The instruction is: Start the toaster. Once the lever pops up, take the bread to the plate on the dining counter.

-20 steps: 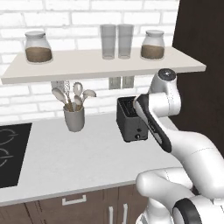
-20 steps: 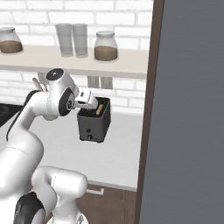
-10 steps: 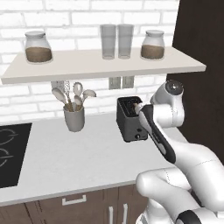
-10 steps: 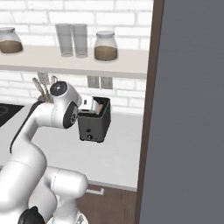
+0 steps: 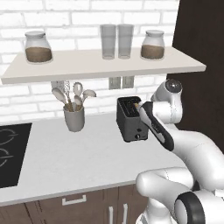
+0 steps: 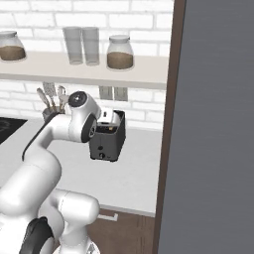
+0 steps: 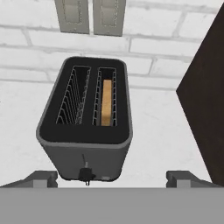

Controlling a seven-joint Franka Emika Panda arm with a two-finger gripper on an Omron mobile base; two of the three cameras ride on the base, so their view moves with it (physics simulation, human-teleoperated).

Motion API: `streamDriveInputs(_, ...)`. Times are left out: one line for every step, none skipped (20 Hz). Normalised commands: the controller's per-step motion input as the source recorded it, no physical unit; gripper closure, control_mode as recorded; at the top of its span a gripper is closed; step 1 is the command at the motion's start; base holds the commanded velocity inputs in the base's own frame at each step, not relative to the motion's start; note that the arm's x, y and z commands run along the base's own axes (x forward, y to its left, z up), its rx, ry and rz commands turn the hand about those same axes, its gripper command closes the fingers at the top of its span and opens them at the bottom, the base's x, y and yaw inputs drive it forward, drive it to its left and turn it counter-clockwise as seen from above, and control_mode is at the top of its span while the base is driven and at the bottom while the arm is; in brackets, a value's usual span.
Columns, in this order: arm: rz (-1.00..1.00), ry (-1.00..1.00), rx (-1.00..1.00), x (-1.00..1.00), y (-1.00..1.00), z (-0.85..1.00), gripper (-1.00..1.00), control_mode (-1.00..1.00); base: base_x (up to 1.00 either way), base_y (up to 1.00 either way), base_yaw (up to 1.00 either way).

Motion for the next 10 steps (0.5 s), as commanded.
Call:
streamDriveInputs(-0.07,-0.01,-0.01,0.49,0.06,-0.1,-1.0,-1.0,0.0,0.0,0.0)
streamDriveInputs(-0.07,-0.03,0.0,0.42,0.02,-0.09,-1.0,-1.0,0.0,0.0,0.0)
streamDriveInputs(-0.03,0.0,0.0,0.21,0.0,0.0,-1.0,-1.0,0.0,0.0,0.0)
streamDriveInputs(0.0,0.0,0.0,0.0,0.0,0.0,-1.0,-1.0,0.0,0.0,0.0)
streamDriveInputs(0.0,0.0,0.0,0.0,0.0,0.0,-1.0,-1.0,0.0,0.0,0.0)
streamDriveInputs(0.0,0.0,0.0,0.0,0.0,0.0,-1.0,-1.0,0.0,0.0,0.0)
streamDriveInputs(0.0,0.0,0.0,0.0,0.0,0.0,-1.0,-1.0,0.0,0.0,0.0)
streamDriveInputs(0.0,0.0,0.0,0.0,0.0,0.0,-1.0,-1.0,0.0,0.0,0.0)
streamDriveInputs(0.0,0.0,0.0,0.0,0.0,0.0,-1.0,-1.0,0.0,0.0,0.0)
streamDriveInputs(0.0,0.0,0.0,0.0,0.0,0.0,-1.0,-1.0,0.0,0.0,0.0)
